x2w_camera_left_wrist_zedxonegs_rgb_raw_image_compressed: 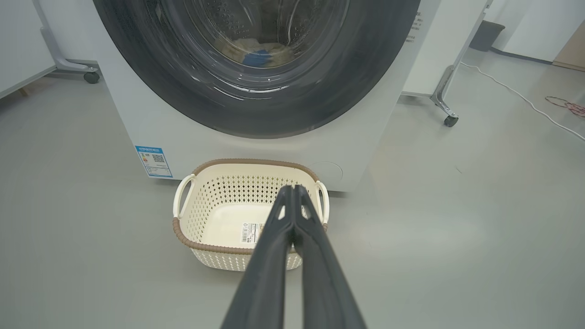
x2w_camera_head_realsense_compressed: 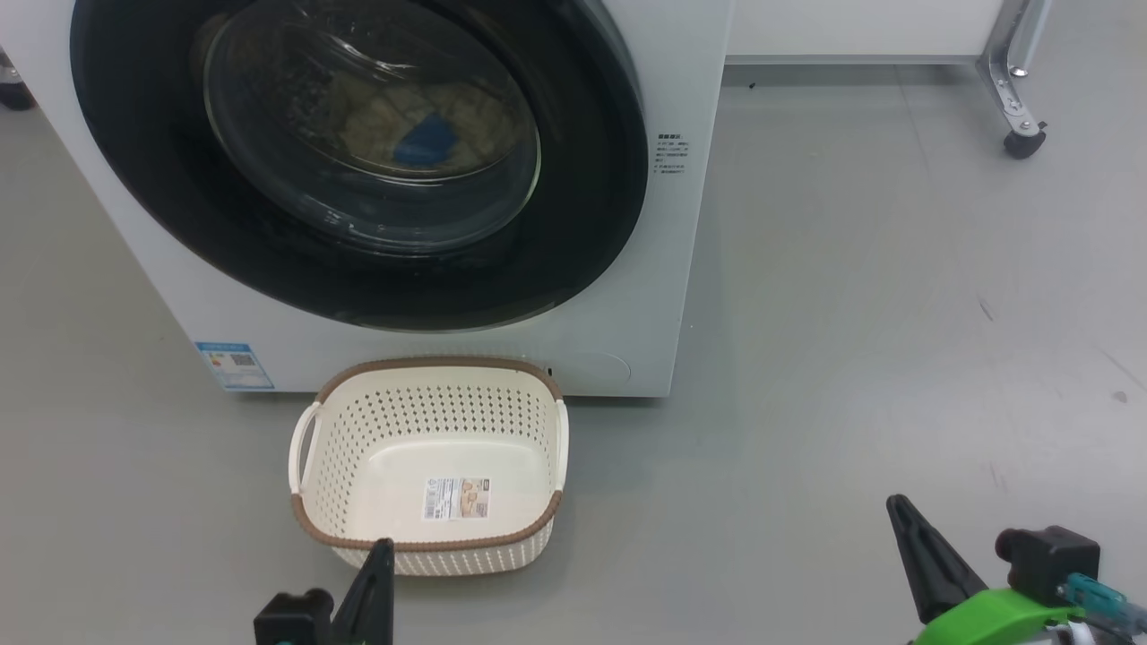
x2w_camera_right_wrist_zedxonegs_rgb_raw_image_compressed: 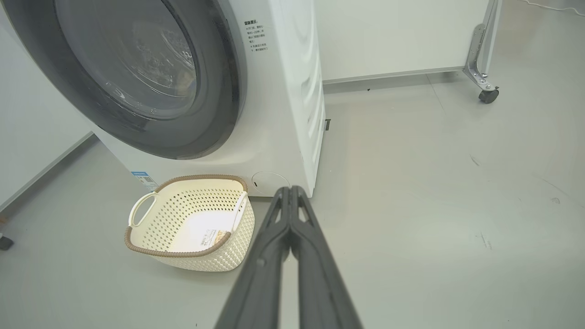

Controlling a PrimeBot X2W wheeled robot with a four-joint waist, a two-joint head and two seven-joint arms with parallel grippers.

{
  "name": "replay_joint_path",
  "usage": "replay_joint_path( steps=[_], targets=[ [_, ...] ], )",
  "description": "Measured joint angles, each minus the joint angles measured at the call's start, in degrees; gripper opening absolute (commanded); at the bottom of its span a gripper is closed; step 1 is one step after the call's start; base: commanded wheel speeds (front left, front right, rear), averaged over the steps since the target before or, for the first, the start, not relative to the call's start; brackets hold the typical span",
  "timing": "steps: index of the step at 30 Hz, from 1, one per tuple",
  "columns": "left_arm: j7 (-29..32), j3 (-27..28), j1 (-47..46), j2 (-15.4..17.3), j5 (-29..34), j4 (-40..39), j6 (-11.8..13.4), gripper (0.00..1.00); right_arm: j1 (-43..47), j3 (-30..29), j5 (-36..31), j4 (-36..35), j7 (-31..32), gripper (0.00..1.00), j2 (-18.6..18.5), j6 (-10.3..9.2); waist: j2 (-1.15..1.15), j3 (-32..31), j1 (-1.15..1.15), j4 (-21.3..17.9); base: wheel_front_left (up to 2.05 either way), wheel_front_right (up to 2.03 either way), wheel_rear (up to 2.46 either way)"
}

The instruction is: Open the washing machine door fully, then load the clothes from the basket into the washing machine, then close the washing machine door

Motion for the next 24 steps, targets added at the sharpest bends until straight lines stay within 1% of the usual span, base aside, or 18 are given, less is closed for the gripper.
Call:
replay_joint_path(
  steps=[24],
  targets=[
    [3.2, 4.7, 0.1, -1.0, -14.1, 0.0, -3.0, 0.0, -1.8, -0.1, 16.2, 2.6, 0.3, 0.0, -0.1, 0.0, 0.0, 0.1, 0.0, 0.0, 0.0, 0.0, 0.0]
  ],
)
